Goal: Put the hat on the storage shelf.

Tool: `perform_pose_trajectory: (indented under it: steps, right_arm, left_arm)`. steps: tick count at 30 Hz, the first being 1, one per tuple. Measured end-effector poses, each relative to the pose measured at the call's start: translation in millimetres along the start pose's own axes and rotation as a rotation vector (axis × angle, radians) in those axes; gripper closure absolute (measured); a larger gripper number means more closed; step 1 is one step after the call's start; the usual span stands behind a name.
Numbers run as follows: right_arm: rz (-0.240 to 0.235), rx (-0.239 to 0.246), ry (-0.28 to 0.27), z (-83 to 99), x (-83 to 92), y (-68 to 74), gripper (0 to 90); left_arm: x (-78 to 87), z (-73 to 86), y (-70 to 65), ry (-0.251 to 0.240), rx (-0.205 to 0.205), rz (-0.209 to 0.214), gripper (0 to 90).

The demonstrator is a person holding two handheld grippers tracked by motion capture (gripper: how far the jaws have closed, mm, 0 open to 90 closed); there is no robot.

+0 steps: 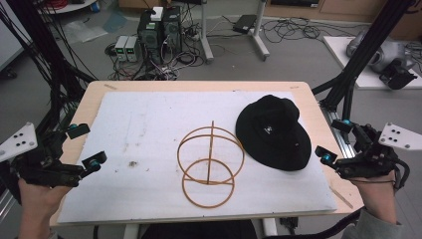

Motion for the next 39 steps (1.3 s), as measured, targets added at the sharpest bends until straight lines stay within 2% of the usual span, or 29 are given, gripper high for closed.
perform_pose_trajectory:
  steps: [11, 25, 33, 35, 39]
  right_arm:
    - [-0.013, 0.0, 0.004, -0.4, -3.3, -0.4, 3.0]
    - [0.002, -0.005, -0.001, -4.7, -1.1, -5.2, 3.0]
    - [0.0, 0.006, 0.048, -4.8, -15.6, -16.8, 3.0]
    - [-0.005, 0.003, 0.051, -5.6, -19.7, -20.8, 3.0]
    - [-0.004, -0.002, 0.074, -7.1, -29.9, -28.7, 3.0]
  left_arm:
    - [1.1, 1.1, -2.7, 0.011, -0.003, -0.001, 1.7]
    - [-8.0, 5.6, -1.5, 0.035, 0.009, 0.013, 1.7]
    - [-11.0, 6.9, -4.1, 0.044, 0.008, 0.015, 1.7]
    - [-11.2, 6.9, -5.4, 0.039, 0.02, 0.044, 1.7]
    - [-11.2, 7.7, -5.1, 0.039, 0.03, 0.054, 1.7]
Point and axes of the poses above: each handheld gripper's, and its own axes: x roughly backward along the jaws, z roughly out of its underside, y roughly to its left, the point moved 6 cm from there along -x, roughly forward along the jaws, and after that the axes turned 9 degrees about y, right-handed, at the moved point
